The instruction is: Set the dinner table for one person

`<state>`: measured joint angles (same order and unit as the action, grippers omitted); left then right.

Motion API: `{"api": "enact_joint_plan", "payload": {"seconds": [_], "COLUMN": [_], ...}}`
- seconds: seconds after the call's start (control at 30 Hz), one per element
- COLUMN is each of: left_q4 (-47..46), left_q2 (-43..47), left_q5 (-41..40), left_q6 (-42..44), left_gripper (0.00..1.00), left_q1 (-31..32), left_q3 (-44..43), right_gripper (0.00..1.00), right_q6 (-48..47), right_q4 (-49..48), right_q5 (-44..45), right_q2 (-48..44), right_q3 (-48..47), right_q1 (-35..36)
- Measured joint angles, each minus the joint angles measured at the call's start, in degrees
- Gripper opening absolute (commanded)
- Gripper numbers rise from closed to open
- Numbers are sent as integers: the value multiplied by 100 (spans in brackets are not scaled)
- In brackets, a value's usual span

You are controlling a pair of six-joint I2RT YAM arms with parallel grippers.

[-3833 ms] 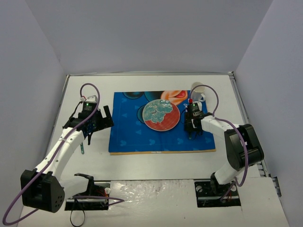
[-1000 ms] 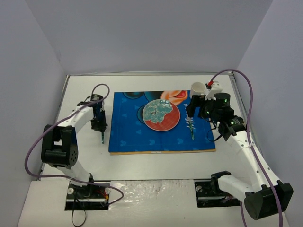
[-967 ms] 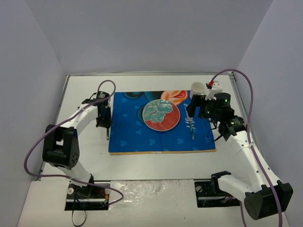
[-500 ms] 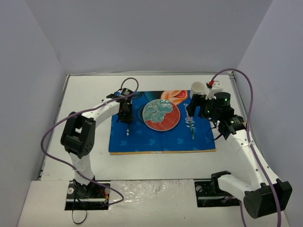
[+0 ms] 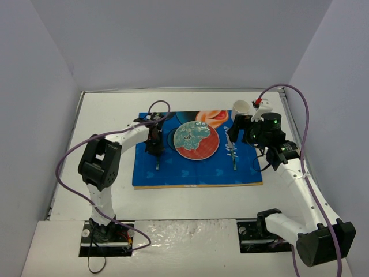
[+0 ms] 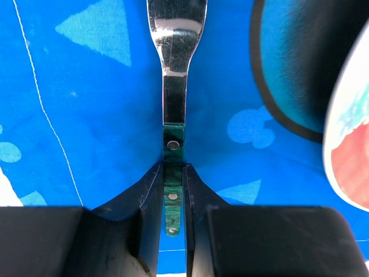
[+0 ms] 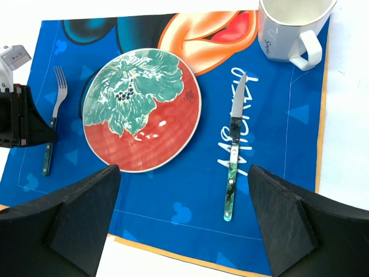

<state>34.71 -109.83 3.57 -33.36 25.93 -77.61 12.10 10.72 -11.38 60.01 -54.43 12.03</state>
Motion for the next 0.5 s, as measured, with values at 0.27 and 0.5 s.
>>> {"api": "enact_joint_plan", "payload": {"seconds": [0.27,0.5], "left_q4": [4,33], "left_q2": [-1,-14], "left_q5": [-2,2], "left_q6": [-24,-25], "left_gripper": [2,19], "left_q1": [0,0], "left_q3": [40,37], "right_gripper": [89,89], "right_q6": [0,0], "right_q4": [-2,0], "right_q5": [0,0], "right_q2": [0,0], "right_q3": [0,0], "right_q1": [0,-19]}}
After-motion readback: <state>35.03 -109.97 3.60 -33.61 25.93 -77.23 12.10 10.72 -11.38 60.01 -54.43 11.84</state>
